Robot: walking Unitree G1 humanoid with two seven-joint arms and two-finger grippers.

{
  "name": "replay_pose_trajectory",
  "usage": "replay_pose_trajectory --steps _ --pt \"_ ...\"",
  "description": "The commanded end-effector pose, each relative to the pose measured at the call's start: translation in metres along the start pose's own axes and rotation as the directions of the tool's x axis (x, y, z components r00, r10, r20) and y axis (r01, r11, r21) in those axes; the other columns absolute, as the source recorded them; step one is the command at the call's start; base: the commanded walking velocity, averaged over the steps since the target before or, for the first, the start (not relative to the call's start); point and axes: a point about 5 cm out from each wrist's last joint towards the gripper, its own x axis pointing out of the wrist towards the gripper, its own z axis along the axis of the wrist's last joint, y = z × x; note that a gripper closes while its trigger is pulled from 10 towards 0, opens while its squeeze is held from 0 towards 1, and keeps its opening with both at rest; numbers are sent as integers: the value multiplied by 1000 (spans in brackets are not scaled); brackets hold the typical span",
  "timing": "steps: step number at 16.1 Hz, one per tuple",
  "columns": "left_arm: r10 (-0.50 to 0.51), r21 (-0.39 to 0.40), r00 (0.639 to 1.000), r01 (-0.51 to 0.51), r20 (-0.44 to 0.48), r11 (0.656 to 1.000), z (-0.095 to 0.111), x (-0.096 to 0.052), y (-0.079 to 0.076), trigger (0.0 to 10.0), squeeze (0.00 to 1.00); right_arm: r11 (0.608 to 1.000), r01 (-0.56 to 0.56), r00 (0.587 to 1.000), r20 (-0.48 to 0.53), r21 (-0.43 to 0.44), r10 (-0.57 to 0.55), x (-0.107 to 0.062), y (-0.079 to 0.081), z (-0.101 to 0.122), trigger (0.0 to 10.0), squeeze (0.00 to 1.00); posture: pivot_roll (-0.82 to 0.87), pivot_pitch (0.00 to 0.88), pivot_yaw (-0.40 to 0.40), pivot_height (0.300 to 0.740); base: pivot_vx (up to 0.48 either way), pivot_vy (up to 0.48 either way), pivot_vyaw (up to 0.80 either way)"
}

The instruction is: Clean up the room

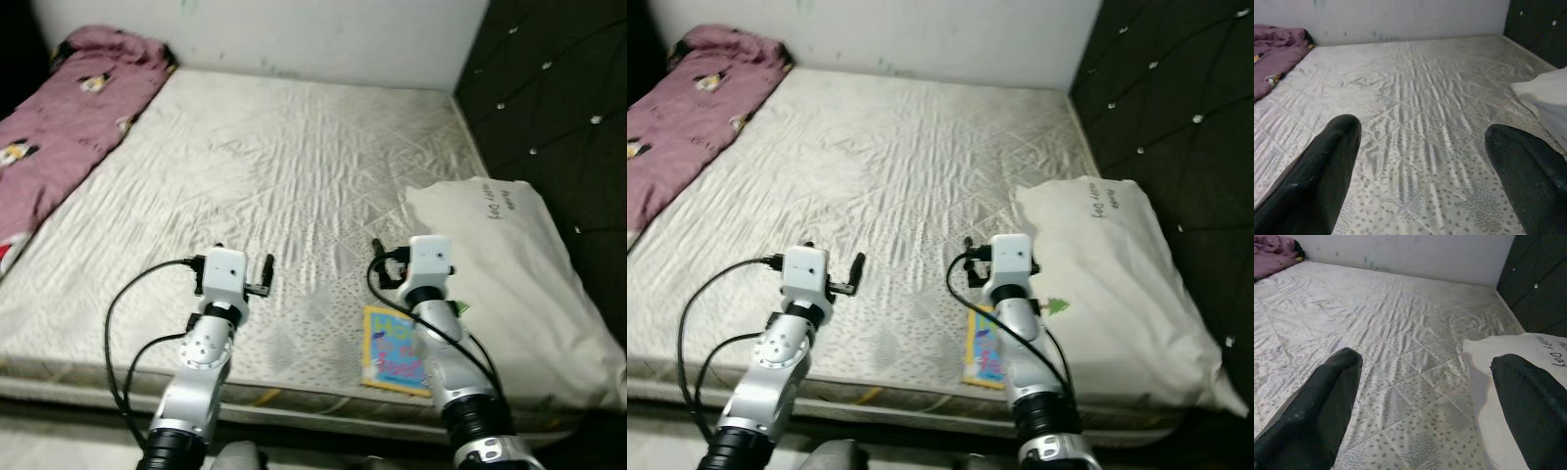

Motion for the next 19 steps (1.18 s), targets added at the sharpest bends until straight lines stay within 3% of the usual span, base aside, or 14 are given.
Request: replay_pose_trajectory --steps 1,16,19 --pt "31 14 1000 -31 -3 999 -1 0 9 10000 0 1000 -26 1000 14 10 26 3 9 5 10000 0 118 0 -34 740 0 480 0" --pt "37 -7 999 -37 -5 999 -2 -1 7 10000 0 1000 -28 1000 -12 4 28 2 8 1 10000 0 113 0 -38 740 0 480 0" --pt "26 -2 1000 -26 15 1000 1 -1 5 10000 0 1000 -28 1000 -14 1 28 2 7 2 10000 0 111 0 -39 740 0 0 0"
